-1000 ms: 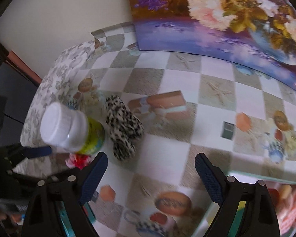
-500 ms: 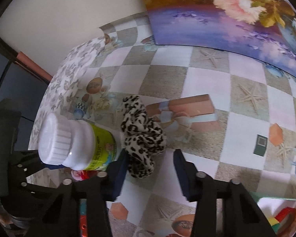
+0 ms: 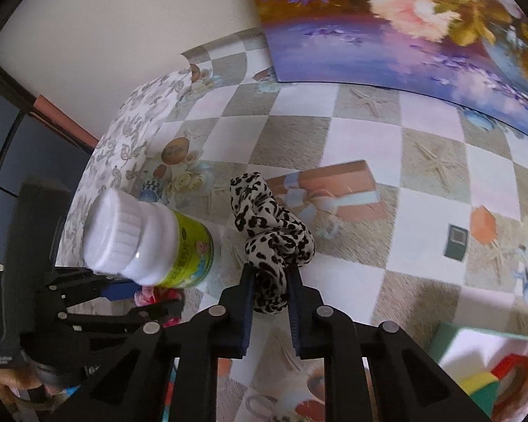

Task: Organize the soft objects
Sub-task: 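Grasp the leopard scrunchie with the right tool while the left tool grasps the red hair tie, then carry the hair tie and scrunchie over the tray with both tools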

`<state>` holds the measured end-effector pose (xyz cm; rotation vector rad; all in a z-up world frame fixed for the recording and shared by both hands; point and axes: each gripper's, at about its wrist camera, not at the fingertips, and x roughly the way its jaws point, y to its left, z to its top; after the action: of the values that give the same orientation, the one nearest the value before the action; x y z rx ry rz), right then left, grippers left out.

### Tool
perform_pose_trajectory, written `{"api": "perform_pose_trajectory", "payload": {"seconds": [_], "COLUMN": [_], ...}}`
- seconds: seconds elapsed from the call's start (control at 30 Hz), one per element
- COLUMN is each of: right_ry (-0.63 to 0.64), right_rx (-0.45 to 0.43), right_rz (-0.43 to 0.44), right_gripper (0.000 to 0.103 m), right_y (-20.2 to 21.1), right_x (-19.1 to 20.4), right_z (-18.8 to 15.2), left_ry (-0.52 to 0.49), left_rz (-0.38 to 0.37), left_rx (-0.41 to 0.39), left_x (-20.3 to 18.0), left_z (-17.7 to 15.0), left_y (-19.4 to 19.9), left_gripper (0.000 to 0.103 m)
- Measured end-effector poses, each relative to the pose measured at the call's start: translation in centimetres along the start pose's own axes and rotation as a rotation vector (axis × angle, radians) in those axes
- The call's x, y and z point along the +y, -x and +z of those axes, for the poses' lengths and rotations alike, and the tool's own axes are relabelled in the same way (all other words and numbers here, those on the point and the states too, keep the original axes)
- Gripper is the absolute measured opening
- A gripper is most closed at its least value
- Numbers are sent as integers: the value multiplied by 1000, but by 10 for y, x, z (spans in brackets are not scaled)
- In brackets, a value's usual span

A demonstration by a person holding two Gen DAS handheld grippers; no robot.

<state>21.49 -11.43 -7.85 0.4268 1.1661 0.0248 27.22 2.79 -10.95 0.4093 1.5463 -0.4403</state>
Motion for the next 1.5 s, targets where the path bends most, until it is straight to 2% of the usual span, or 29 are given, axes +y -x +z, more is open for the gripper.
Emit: {"api": "perform_pose_trajectory", "payload": {"seconds": [0.27,0.53,0.8,1.0,1.1,1.17,1.23,1.37,1.5], "right_ry": [-25,-59,-74,-88,-87,-82,-79,-57,-45], "right_rx": [-11,-49,-103,-148,-147,-136,-126,-107,-91], "right_rz": [-22,-4,-11,-1,-17,-34,-37,-68,-91], "right_gripper": [12,9,8,7,7,7,10,10,10], "right_y": [32,72,121,152,152,146,140,125,112], "right_x": [-13,-19,-23,-26,-28,-29,-30,-33,-35], "right_z": [-20,-42,-73,-95,-101,-102,-103,-95,-82], "left_ry": [52,94,115,115,142,149,168,227,258], "left_rz": [-16,-30,-62,-111,-66,-57,-94,-114,-90], "left_rx": [-21,-79,-206,-317,-381,-422,-434,-421,-390], "left_x": [4,-2,-10,-47,-61,-72,-82,-96,-99], "left_z": [-11,-37,-81,-99,-111,-116,-118,-112,-98], "left_y": [7,39,101,132,145,146,138,113,93], "left_gripper": [40,40,39,39,39,39,39,39,39]}}
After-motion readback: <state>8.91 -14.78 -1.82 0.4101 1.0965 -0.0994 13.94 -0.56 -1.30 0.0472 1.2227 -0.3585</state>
